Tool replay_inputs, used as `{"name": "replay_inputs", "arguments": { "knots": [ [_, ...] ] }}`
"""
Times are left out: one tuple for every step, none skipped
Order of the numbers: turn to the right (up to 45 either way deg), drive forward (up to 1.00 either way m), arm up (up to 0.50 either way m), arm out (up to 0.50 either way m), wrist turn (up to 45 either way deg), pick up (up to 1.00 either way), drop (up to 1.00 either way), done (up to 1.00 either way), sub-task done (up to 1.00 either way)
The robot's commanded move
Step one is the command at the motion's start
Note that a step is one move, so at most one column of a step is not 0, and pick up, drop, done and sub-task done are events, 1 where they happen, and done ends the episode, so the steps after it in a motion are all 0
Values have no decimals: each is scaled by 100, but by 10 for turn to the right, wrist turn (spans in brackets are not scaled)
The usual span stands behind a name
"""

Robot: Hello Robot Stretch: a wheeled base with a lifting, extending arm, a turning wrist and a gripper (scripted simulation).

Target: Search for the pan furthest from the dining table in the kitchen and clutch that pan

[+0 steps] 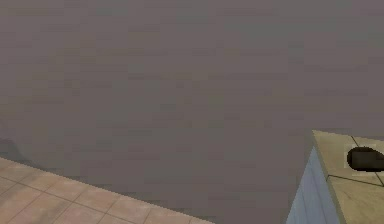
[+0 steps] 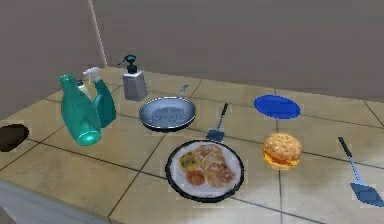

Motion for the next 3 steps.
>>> {"name": "replay_inputs", "arguments": {
  "knots": [
    [0, 0, 38, 0, 0, 0, 0, 0, 0],
    [0, 0, 0, 34, 0, 0, 0, 0, 0],
    [0, 0, 0, 0, 450, 0, 0, 0, 0]
  ]
}}
